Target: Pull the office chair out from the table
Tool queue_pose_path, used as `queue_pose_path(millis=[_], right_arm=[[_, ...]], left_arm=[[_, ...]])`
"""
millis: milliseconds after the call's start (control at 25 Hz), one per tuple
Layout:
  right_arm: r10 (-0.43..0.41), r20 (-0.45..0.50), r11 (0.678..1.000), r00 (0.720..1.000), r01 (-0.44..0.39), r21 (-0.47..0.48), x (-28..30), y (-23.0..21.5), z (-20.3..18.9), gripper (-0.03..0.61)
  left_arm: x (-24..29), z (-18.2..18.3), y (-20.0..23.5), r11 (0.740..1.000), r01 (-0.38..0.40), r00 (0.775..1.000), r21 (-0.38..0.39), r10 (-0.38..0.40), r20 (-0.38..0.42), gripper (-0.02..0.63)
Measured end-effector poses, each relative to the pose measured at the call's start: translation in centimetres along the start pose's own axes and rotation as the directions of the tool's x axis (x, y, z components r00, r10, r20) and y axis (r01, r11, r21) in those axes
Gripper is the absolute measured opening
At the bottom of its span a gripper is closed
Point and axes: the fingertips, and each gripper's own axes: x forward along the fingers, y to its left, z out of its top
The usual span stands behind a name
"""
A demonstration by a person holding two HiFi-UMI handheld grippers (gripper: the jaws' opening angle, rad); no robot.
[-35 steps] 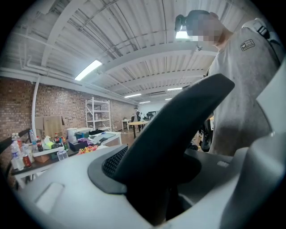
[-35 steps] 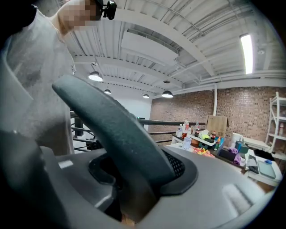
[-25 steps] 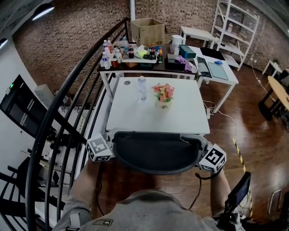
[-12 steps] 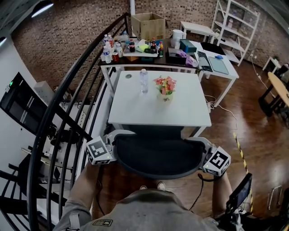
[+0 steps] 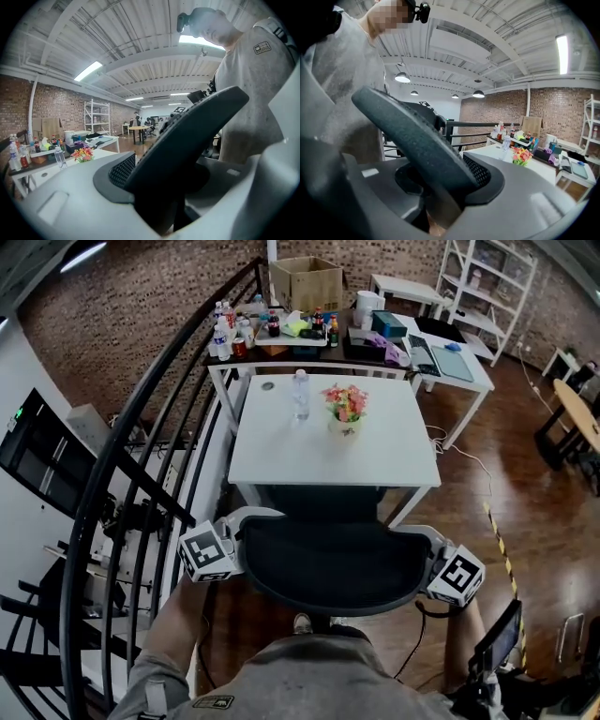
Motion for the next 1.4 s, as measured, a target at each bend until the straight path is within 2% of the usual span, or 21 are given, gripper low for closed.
queue_pose_path(millis=[360, 600, 840, 1040, 1400], right_arm=[[-0.004, -0.021, 1.0, 1.0, 0.005, 0.014, -1.5, 2.3, 0.0, 0.189], [0.01, -0.014, 1.0, 1.0, -0.009, 0.024, -3.6, 4.9, -0.8, 0.186], [0.051, 0.006, 0.999, 0.999, -0.051, -0.017, -5.8, 8.5, -0.9, 0.179], [0.053, 0.018, 0.998, 0.998, -0.052, -0.027, -8.5, 11.6, -1.3, 0.176], [0.087, 0.021, 0.995, 0.996, -0.086, -0.048, -11.8, 17.6, -1.9, 0.163]], left_arm=[[-0.4, 0.3, -3.0, 1.0, 0.025, 0.999, 0.007, -0.025, 0.025, 0.208], [-0.2, 0.5, -6.6, 1.0, 0.028, 0.999, -0.003, -0.028, 0.035, 0.201], [-0.4, 0.9, -10.9, 1.0, -0.007, 1.0, -0.02, 0.007, 0.015, 0.199], [-0.2, 2.2, -15.2, 1.0, -0.017, 0.998, -0.018, 0.018, 0.058, 0.201], [-0.7, 2.1, -21.5, 0.998, -0.062, 0.998, -0.024, 0.062, 0.007, 0.209]])
